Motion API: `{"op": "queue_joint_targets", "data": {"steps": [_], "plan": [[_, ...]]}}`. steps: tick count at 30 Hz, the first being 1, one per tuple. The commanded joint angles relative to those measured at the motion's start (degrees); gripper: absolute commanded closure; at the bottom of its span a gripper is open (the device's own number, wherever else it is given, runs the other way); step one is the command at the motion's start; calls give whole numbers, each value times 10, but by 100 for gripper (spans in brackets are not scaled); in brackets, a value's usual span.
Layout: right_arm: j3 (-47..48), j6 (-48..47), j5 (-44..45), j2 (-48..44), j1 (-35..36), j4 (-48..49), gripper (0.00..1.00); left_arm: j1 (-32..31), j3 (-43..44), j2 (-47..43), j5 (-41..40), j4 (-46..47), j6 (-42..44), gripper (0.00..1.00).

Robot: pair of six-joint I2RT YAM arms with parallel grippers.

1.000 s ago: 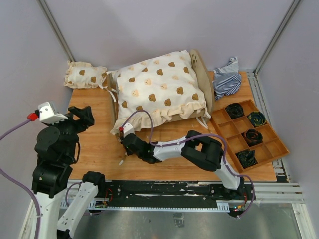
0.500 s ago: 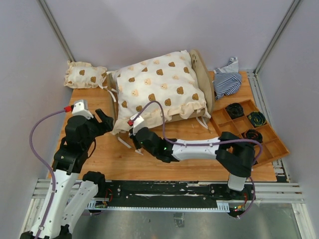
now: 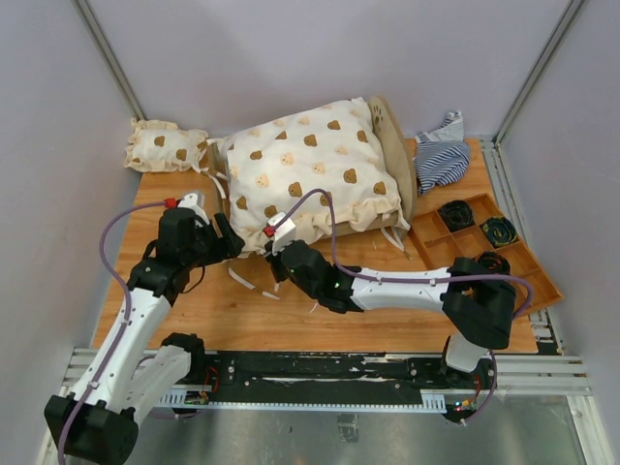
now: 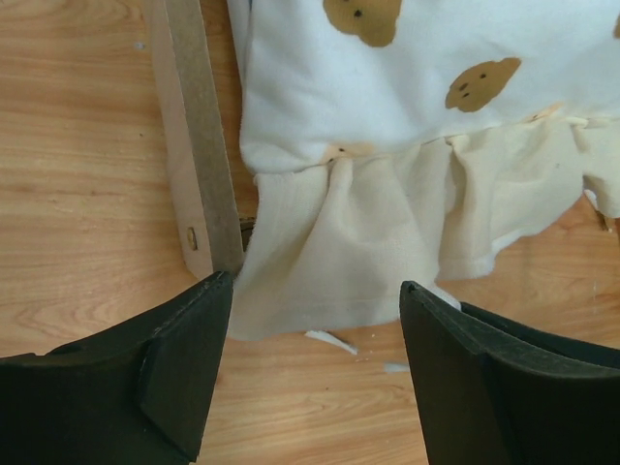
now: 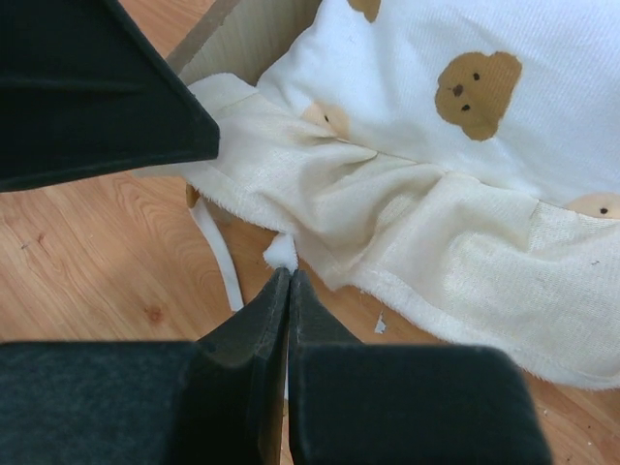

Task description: Set up the pet bed

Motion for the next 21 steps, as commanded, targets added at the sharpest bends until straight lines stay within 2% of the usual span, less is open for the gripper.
{"op": "queue_joint_targets", "data": {"steps": [1, 6, 11, 14, 16, 20, 21], "plan": [[-10, -2, 12, -10, -4, 16, 100, -2, -9, 29, 8, 34, 9, 26], [-19, 0, 7, -14, -4, 25, 100, -2, -17, 73, 9, 65, 5, 29], [-24, -4, 6, -13, -5, 30, 100, -2, -16, 104, 40, 89, -2, 50], [-25, -7, 4, -16, -5, 30, 100, -2, -12, 111, 52, 84, -5, 55], [-24, -6, 3, -15, -5, 31, 100, -2, -15, 103, 50, 85, -4, 74], [-23, -20, -8, -12, -5, 44, 100, -2, -4, 93, 45, 81, -1, 99], [-31, -35, -17, -13, -5, 65, 100, -2, 4, 90, 48, 81, -3, 100]]}}
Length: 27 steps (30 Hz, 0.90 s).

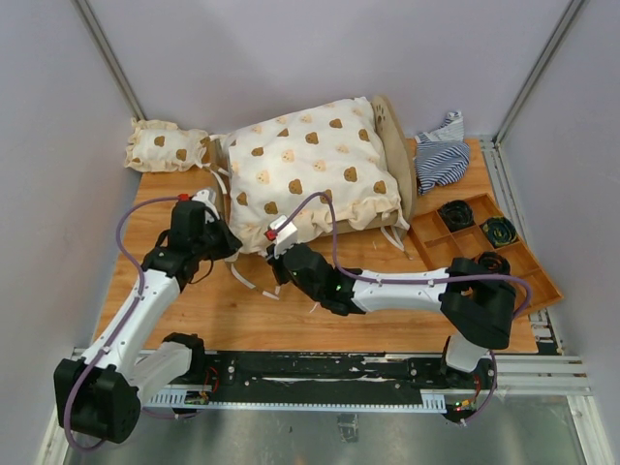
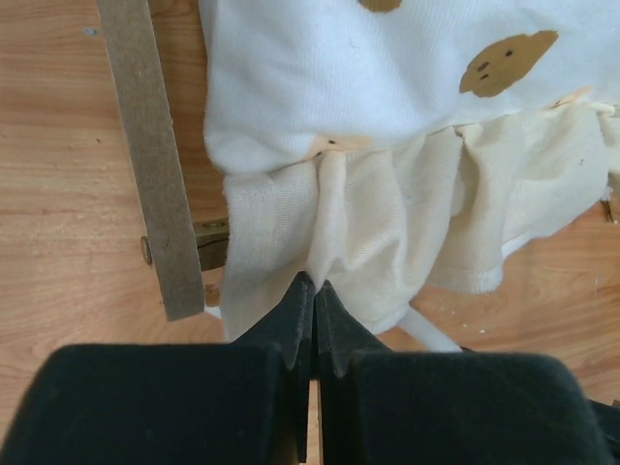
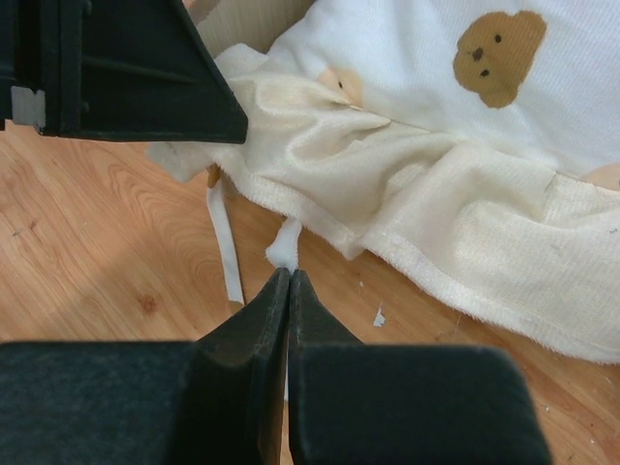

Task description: Set up the pet bed

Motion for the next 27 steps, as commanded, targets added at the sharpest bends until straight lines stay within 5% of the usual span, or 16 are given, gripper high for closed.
{"op": "queue_joint_targets", "data": {"steps": [1, 6, 16, 27], "plan": [[-19, -56, -29, -13, -5, 81, 100, -2, 27, -17, 17, 16, 2, 100], [-43, -208, -71, -3, -5, 246, 100, -2, 115, -9, 11, 41, -18, 100], [33, -475, -128, 95, -21, 373, 100, -1, 231, 63, -10, 41, -33, 100], [85, -495, -245, 147, -60, 481, 100, -2, 255, 90, -40, 32, -18, 100]]}}
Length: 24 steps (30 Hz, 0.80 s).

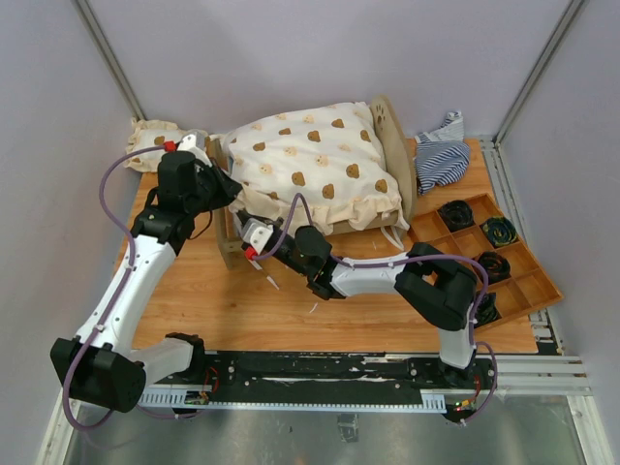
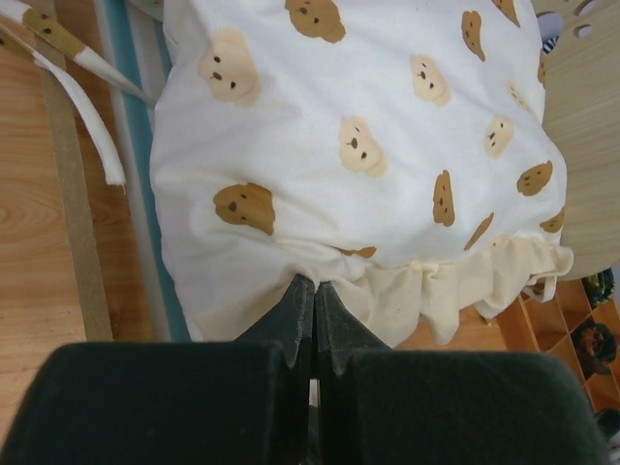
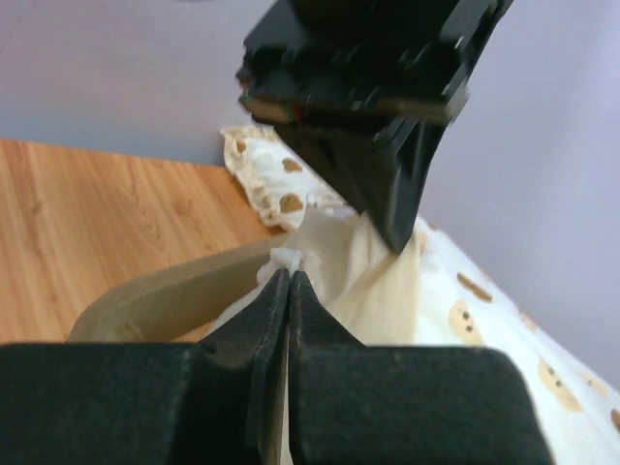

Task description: Set up the pet bed

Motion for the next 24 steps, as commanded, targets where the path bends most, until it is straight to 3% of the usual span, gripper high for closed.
{"op": "queue_joint_targets", "data": {"steps": [1, 15, 24], "plan": [[34, -31, -58, 21, -7, 111, 100, -2, 34, -2, -21, 8, 7, 100], [117, 10, -48, 149, -12, 229, 100, -1, 69, 13, -47, -23, 15, 100], [115, 60, 32, 163, -10, 250, 100, -1, 91, 11, -84, -64, 40, 100]]}}
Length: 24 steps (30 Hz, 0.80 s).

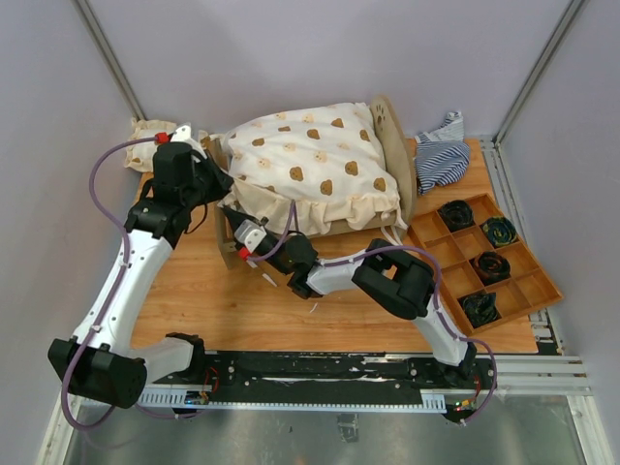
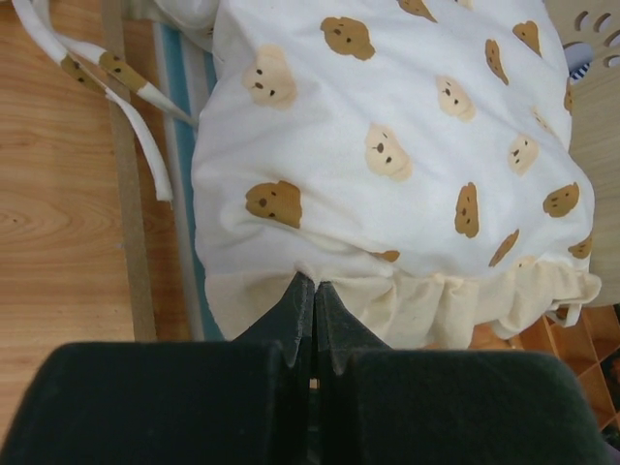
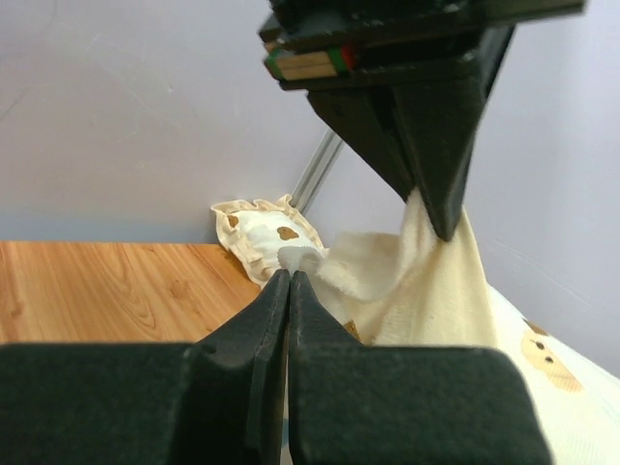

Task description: Set up the pet bed

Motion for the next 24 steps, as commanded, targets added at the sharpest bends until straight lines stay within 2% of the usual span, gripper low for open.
{"op": "queue_joint_targets", "data": {"steps": [1, 10, 16, 24], "plan": [[0, 41, 69, -2, -7, 58, 100, -1, 33, -1, -39, -13, 26, 100], [-3, 46, 122, -2, -11, 60, 100, 0, 53, 7, -73, -39, 59, 100], [-14, 41, 127, -1, -17, 59, 100, 0, 60, 20, -69, -48, 66, 100], [59, 86, 92, 45, -25, 53, 100, 0, 88, 19, -56, -65, 51, 100]]}}
